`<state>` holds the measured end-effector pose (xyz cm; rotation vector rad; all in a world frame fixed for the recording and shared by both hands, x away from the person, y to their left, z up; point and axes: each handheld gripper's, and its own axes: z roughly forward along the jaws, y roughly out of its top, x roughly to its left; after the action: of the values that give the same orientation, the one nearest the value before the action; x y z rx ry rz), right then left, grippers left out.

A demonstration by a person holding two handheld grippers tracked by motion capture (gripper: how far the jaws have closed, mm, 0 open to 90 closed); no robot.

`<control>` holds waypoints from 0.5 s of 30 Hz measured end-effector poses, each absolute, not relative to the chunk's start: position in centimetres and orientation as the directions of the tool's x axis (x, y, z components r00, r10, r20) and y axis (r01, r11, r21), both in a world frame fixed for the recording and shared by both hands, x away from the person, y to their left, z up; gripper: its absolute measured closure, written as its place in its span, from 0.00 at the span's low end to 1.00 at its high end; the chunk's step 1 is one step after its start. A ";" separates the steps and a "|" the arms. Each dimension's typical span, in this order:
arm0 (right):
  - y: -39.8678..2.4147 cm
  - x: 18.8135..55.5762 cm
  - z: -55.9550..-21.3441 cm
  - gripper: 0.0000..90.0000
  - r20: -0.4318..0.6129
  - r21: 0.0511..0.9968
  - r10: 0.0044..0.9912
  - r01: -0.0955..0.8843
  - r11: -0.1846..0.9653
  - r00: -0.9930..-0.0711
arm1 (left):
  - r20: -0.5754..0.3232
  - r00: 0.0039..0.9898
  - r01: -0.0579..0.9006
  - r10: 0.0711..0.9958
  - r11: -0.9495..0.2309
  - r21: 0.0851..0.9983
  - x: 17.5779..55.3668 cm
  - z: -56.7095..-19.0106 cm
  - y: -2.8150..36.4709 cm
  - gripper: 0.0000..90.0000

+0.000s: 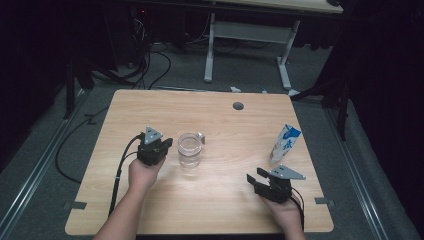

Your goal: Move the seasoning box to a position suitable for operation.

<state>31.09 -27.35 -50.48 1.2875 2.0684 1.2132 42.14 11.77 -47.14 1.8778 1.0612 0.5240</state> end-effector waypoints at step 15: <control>-27.1 31.1 -50.7 0.53 0.093 0.837 0.867 0.510 0.199 -0.490 | -0.053 0.584 0.433 0.810 -0.256 0.864 43.2 -47.3 10.3 1.00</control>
<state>31.05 -27.13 -50.65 1.2853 2.0795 1.2081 43.24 10.30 -47.32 1.8871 1.0027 0.5114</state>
